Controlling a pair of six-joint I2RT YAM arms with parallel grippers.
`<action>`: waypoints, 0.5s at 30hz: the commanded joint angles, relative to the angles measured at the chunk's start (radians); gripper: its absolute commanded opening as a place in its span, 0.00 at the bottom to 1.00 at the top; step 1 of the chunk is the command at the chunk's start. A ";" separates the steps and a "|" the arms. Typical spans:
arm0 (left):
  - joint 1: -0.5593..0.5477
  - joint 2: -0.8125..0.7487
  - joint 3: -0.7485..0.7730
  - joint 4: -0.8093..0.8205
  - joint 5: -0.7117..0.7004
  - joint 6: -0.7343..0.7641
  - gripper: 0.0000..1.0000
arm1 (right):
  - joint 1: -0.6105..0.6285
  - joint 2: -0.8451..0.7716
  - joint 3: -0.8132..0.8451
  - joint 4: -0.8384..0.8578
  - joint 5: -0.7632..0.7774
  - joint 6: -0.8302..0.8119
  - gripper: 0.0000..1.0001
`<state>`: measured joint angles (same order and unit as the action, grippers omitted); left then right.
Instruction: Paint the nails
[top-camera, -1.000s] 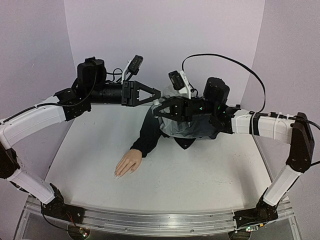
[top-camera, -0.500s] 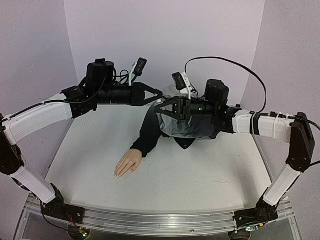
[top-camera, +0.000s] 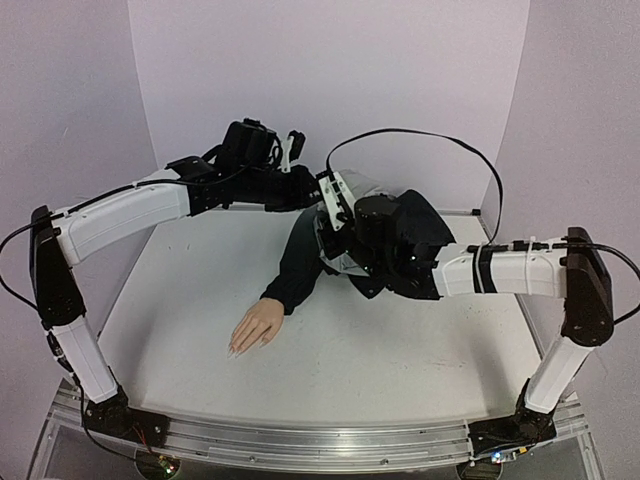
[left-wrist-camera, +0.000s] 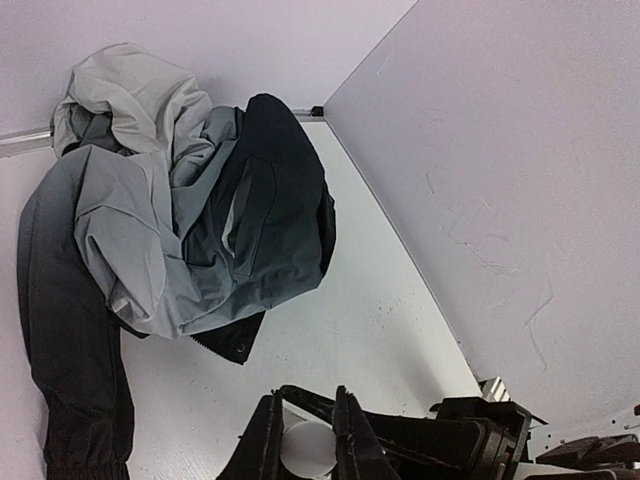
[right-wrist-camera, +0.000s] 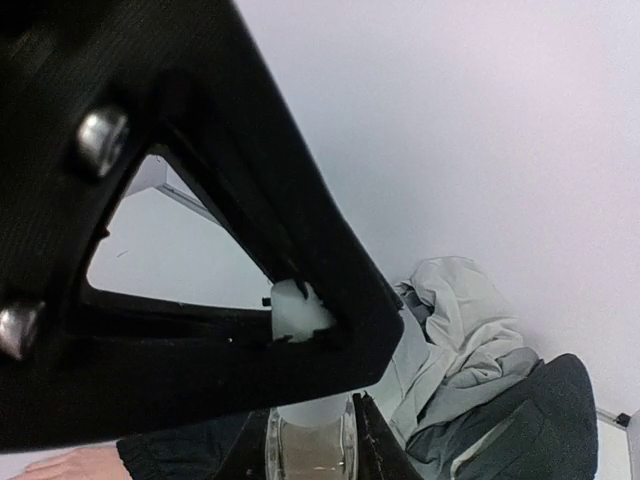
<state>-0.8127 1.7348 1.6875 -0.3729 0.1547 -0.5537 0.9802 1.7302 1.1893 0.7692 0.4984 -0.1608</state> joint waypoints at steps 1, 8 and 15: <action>0.019 -0.015 0.053 -0.034 0.030 -0.070 0.00 | -0.020 -0.075 0.029 0.100 -0.078 -0.057 0.00; 0.027 -0.123 -0.042 0.018 0.091 -0.062 0.21 | -0.039 -0.148 0.015 -0.022 -0.459 0.060 0.00; 0.029 -0.274 -0.195 0.128 0.164 -0.035 0.70 | -0.134 -0.225 -0.003 -0.078 -0.996 0.238 0.00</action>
<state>-0.7906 1.5738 1.5528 -0.3504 0.2653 -0.6041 0.9054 1.5963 1.1831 0.6437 -0.1177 -0.0647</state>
